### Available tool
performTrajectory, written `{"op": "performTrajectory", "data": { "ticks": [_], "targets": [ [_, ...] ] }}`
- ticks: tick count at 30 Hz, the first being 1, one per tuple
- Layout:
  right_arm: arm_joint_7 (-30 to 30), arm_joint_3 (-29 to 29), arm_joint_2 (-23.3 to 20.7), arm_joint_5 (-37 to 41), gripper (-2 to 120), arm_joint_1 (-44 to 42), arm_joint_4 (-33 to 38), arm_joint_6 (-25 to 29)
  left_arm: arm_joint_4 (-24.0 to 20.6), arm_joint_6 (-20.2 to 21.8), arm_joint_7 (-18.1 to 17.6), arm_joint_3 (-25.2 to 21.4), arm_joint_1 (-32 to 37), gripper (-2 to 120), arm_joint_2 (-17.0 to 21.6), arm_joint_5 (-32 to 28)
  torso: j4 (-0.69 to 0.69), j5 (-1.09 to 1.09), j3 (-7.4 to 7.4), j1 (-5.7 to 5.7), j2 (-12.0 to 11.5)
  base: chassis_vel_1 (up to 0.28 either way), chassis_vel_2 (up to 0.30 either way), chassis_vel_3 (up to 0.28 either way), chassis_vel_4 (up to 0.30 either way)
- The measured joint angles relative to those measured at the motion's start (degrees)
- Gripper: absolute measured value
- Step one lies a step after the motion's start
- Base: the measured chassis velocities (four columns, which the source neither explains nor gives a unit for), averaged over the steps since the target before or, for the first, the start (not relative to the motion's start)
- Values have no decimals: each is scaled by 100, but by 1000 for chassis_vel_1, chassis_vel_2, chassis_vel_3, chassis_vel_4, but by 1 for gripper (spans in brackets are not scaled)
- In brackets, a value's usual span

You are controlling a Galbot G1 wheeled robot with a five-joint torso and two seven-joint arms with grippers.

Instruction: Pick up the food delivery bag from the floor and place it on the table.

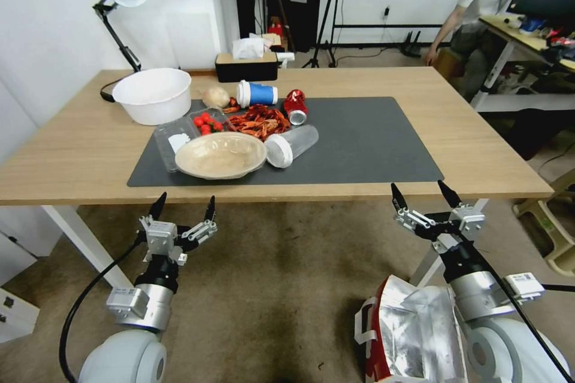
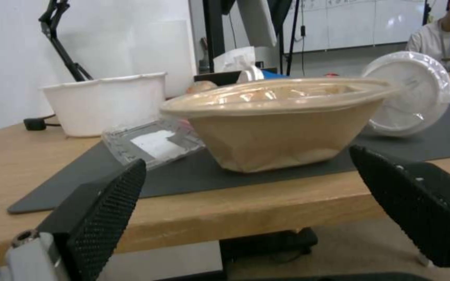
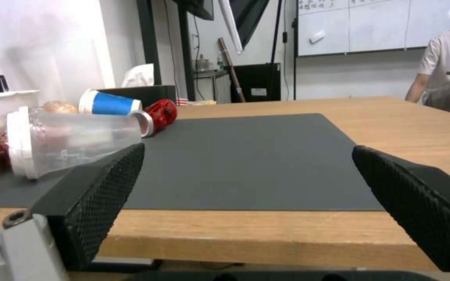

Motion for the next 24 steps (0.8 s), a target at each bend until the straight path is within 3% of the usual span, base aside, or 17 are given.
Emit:
{"op": "performTrajectory", "data": {
  "ticks": [24],
  "targets": [
    [54, -22, 46, 2, 100, 2, -8, -27, 25, -23, 117, 39, -18, 98, -47, 39, 0, 0, -343, -241, -585, 0, 0, 0, 0]
  ]
}}
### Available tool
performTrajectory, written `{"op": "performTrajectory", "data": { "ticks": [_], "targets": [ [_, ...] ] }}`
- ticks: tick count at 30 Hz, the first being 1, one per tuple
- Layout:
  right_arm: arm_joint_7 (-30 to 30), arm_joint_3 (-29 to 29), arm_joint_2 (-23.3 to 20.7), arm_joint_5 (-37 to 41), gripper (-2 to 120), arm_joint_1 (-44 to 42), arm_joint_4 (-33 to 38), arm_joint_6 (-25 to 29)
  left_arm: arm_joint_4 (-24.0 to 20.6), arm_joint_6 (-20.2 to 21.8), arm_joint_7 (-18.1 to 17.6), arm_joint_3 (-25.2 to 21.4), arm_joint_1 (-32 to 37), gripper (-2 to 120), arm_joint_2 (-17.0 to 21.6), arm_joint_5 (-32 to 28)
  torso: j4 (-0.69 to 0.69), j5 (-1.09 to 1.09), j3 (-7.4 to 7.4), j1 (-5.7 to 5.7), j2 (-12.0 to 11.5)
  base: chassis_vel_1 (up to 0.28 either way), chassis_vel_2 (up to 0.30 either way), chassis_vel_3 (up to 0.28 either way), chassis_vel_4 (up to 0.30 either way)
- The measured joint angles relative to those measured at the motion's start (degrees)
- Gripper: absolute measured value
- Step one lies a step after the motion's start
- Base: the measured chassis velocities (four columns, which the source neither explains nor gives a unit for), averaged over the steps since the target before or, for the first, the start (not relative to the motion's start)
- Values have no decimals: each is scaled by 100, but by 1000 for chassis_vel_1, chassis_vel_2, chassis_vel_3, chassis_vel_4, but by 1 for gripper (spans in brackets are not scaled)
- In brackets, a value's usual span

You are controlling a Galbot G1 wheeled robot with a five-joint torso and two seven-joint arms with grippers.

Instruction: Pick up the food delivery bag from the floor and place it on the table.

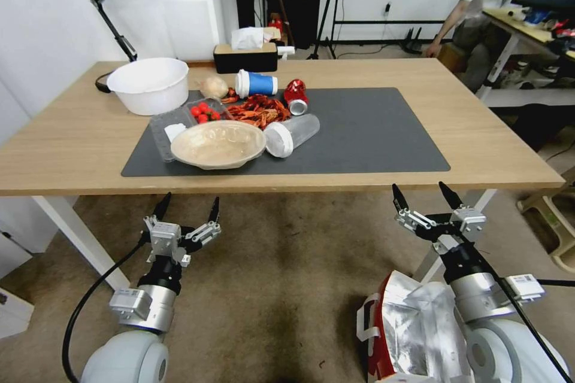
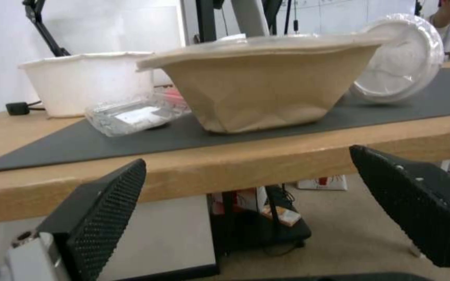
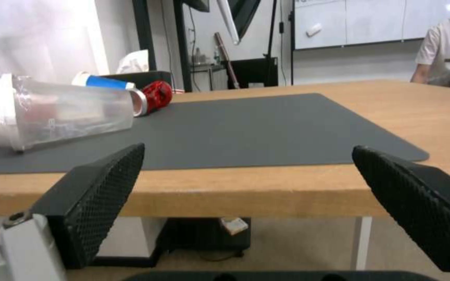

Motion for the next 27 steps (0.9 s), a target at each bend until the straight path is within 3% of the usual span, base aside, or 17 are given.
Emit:
{"op": "performTrajectory", "data": {
  "ticks": [27],
  "targets": [
    [-19, 12, 26, 41, 100, -36, 55, 10, -76, -5, 80, 18, 96, 98, -36, 44, 0, 0, -402, -272, -672, 0, 0, 0, 0]
  ]
}}
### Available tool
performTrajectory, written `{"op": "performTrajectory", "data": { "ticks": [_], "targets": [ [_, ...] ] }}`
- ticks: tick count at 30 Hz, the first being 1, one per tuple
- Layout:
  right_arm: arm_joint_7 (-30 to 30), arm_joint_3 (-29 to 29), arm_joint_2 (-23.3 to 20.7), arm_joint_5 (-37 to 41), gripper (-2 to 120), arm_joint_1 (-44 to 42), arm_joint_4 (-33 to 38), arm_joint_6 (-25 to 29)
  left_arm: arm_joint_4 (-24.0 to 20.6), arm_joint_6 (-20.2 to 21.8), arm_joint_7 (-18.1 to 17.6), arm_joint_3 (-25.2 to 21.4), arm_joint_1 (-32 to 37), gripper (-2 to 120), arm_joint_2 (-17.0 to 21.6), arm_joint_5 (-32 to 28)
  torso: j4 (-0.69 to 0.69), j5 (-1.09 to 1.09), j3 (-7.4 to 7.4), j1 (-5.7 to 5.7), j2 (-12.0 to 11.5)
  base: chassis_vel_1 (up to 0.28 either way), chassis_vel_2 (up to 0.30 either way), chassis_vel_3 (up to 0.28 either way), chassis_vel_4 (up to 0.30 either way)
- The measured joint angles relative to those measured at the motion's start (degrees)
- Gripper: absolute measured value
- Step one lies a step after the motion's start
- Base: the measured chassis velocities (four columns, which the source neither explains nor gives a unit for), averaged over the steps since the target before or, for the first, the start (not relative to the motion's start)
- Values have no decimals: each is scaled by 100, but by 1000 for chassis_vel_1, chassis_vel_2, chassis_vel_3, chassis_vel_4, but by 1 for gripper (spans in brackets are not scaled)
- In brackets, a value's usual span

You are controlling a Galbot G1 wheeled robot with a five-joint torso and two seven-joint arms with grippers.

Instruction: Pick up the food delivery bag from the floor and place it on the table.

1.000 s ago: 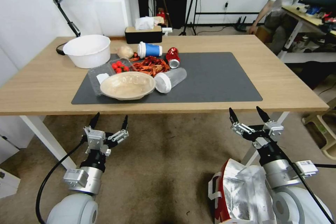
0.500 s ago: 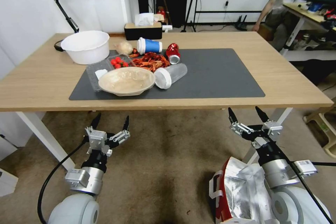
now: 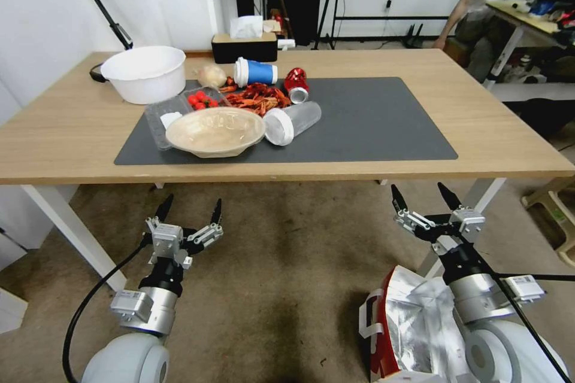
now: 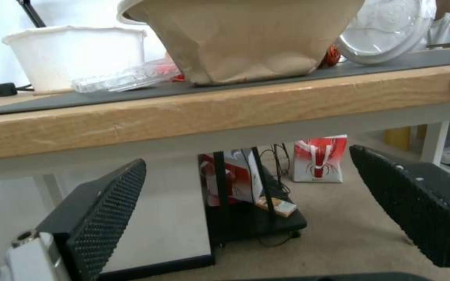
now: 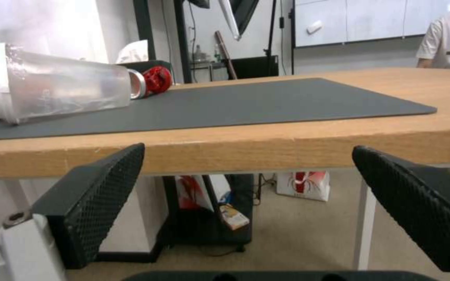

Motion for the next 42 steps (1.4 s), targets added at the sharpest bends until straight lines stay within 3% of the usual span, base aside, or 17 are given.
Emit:
{"op": "performTrajectory", "data": {
  "ticks": [42],
  "targets": [
    [4, 86, 11, 59, 100, -53, 58, 25, -1, -24, 34, 28, -3, 98, -10, 56, 0, 0, -624, -379, -1003, 0, 0, 0, 0]
  ]
}}
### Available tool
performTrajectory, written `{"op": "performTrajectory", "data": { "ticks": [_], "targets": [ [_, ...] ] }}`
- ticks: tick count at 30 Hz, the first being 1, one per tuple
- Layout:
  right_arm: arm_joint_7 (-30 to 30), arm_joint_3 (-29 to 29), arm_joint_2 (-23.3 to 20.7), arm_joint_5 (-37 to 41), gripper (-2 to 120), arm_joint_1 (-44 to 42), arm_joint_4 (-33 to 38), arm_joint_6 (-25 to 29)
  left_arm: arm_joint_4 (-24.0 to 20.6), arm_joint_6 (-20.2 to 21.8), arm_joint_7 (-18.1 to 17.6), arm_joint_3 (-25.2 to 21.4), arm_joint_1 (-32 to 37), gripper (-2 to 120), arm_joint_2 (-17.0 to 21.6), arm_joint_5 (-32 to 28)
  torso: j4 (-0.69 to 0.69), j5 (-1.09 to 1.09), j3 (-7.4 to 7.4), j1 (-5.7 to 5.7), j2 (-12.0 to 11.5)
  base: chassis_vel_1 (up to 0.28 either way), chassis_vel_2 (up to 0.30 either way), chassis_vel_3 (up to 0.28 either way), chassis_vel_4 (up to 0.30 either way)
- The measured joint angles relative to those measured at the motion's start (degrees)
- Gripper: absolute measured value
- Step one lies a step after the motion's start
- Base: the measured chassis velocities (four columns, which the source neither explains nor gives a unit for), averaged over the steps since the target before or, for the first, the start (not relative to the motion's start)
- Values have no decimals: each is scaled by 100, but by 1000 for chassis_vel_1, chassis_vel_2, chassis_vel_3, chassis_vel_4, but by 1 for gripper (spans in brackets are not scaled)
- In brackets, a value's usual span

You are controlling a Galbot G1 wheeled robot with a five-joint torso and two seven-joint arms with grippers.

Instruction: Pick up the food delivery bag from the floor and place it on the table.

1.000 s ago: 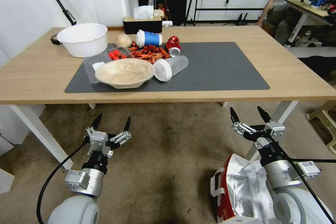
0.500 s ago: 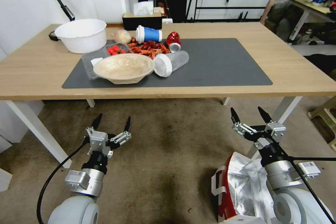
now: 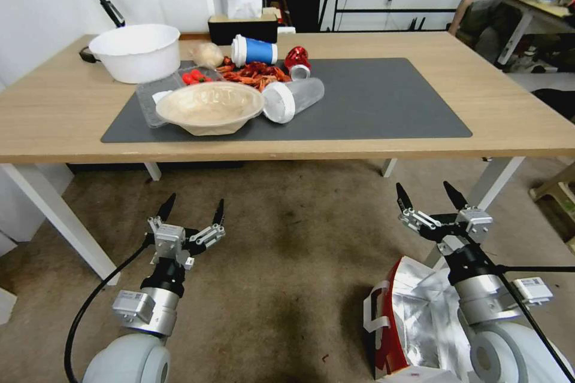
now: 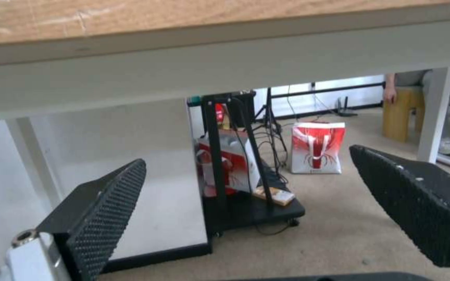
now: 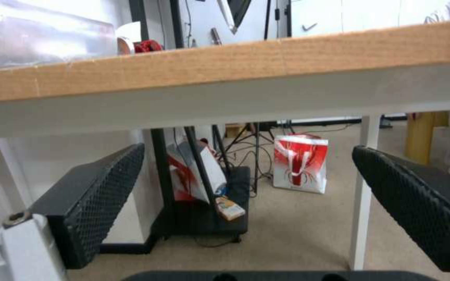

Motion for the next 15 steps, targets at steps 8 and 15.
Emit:
{"op": "performTrajectory", "data": {
  "ticks": [8, 15],
  "targets": [
    [2, 1, 5, 29, 100, -5, -13, 0, 0, 0, 12, 1, 7, 98, -11, 1, 0, 0, -110, -70, -181, 0, 0, 0, 0],
    [1, -1, 6, 38, 100, 13, -36, 0, 0, 3, 18, 2, 6, 99, -20, 23, 0, 0, -226, -120, -347, 0, 0, 0, 0]
  ]
}}
